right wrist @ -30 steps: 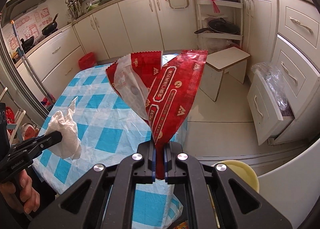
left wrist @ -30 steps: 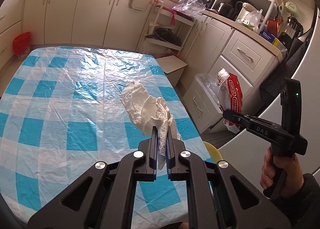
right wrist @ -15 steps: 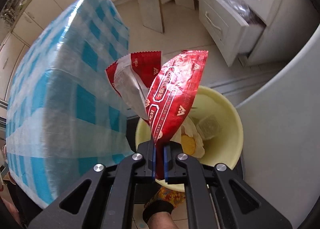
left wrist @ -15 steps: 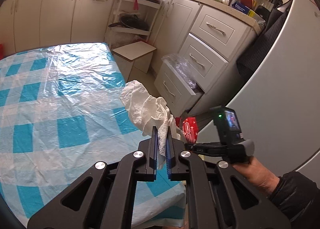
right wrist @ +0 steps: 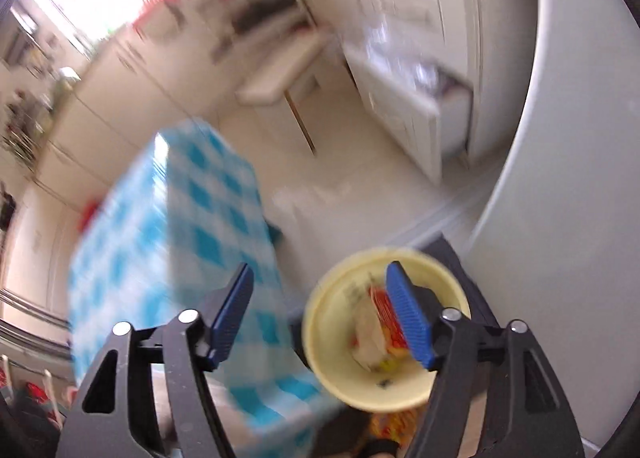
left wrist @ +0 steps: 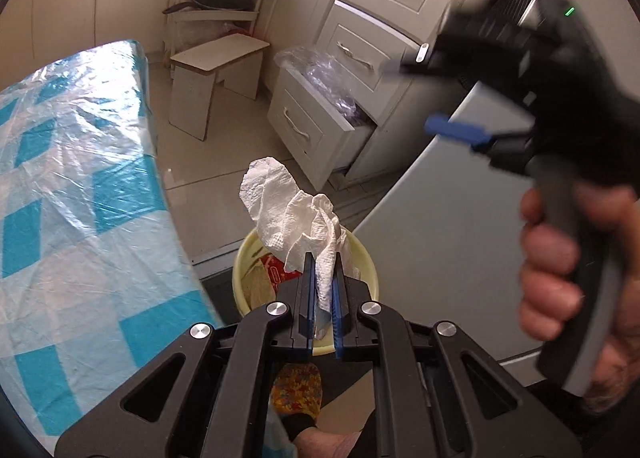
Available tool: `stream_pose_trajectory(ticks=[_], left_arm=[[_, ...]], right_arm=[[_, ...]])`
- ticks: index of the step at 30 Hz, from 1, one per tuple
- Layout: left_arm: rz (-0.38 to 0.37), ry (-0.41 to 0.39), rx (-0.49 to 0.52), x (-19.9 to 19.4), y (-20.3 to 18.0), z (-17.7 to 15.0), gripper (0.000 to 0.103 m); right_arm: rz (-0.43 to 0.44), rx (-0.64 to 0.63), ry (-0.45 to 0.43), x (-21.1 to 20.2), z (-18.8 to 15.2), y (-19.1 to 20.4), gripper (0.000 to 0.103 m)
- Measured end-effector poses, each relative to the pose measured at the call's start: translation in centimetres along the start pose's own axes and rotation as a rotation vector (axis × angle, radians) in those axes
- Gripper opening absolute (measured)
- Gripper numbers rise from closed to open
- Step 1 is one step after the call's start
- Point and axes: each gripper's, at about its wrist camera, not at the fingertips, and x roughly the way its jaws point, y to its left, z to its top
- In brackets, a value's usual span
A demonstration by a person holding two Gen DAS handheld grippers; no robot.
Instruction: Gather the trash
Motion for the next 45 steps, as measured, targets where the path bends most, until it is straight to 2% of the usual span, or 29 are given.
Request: stream_pose_trajectory(ticks=[3, 6, 8, 10, 12, 17, 21, 24, 30, 32, 36, 39, 45], left_arm=[[0.009, 0.057, -0.004, 3.3, -1.9, 0.1, 0.007], [0.030, 0.111, -0.015, 6.7, -3.1, 0.4, 0.007], [0.060, 0.155, -0.029, 9.0, -3.5, 0.7, 0.010], [0.082, 0.179, -0.047, 10.5, -3.8, 1.1, 0.020], [0.102, 0.187, -0.056, 11.0, -3.9, 1.3, 0.044], [0.110, 0.155, -0.025, 9.9, -4.6, 1.4, 0.059], [0.109, 0.137, -0.035, 7.9, -4.0, 1.1, 0.062], [0.125, 0.102, -0.013, 5.3, -3.6, 1.0, 0.069], [0.235, -0.021, -0.006, -3.4, -0.5, -0.1, 0.084], [0.281, -0.069, -0.013, -6.9, 1.1, -0.8, 0.088], [0.396, -0.159, -0.031, -14.0, 4.3, -2.3, 0.093], [0.477, -0.216, -0.042, -18.6, 6.2, -3.8, 0.095], [0.534, -0.270, -0.076, -25.7, 8.3, -7.1, 0.095]], right_arm=[[0.071, -0.004, -0.153, -4.3, 1.6, 1.0, 0.075], [0.102, -0.012, -0.239, -6.5, 2.6, 1.2, 0.076], [0.116, -0.010, -0.249, -7.0, 2.8, 1.0, 0.076], [0.127, 0.008, -0.250, -7.0, 3.1, 0.5, 0.076], [0.130, 0.016, -0.239, -6.5, 3.3, 0.3, 0.076], [0.129, 0.029, -0.246, -7.1, 3.4, 0.4, 0.076], [0.127, 0.007, -0.254, -7.1, 3.2, 1.3, 0.076], [0.120, -0.021, -0.278, -7.2, 3.2, 2.2, 0.077], [0.075, -0.099, -0.350, -8.3, 2.4, 4.5, 0.083], [0.035, -0.150, -0.371, -9.0, 1.3, 5.9, 0.091], [-0.021, -0.266, -0.411, -10.6, -2.7, 8.6, 0.094], [-0.033, -0.307, -0.428, -11.7, -6.4, 9.9, 0.095], [-0.024, -0.307, -0.444, -13.3, -13.7, 11.8, 0.096]])
